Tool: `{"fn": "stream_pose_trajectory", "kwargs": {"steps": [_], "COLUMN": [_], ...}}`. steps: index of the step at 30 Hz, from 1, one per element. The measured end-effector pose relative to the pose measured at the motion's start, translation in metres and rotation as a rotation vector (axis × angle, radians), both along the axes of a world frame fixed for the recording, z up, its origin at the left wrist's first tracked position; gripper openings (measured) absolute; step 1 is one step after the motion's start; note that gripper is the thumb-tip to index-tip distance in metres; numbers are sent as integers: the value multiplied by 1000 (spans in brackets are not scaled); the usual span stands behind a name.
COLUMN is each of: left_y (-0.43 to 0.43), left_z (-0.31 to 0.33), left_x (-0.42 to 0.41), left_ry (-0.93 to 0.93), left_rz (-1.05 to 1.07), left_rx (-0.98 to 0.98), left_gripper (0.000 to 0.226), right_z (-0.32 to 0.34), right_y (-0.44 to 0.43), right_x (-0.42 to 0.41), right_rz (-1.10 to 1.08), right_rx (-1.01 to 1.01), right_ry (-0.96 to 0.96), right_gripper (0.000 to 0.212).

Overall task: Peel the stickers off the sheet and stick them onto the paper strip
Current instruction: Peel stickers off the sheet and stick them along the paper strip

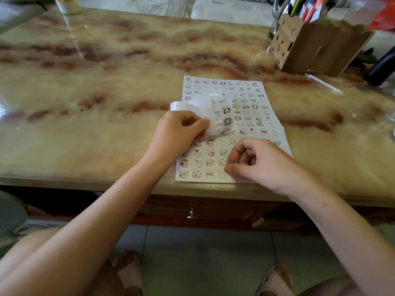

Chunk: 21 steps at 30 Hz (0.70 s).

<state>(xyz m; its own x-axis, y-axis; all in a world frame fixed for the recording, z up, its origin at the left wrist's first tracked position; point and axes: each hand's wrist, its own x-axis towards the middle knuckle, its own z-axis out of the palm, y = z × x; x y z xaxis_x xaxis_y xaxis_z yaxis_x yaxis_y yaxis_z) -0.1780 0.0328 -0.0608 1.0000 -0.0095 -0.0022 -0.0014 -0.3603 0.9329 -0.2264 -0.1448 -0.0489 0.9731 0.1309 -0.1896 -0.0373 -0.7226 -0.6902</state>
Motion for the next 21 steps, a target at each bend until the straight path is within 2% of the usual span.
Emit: {"fn": "stream_pose_trajectory", "kwargs": {"steps": [5, 10, 14, 17, 21], "left_y": [0, 0, 0, 0, 2], "left_z": [1, 1, 1, 1, 5], "left_x": [-1, -1, -1, -1, -1], "left_ry": [-6, -9, -12, -16, -74], "left_rz": [1, 2, 1, 5, 26], "left_rx": [9, -6, -24, -47, -132], "left_gripper": [21, 21, 20, 18, 15], "right_z": [3, 1, 1, -3, -2], "right_y": [3, 1, 5, 4, 1], "right_x": [-2, 1, -1, 0, 3], "right_rz": [-3, -25, -29, -19, -46], "right_rx": [-12, 12, -12, -39, 112], "right_ry": [18, 24, -1, -12, -29], "right_gripper": [37, 23, 36, 24, 12]}}
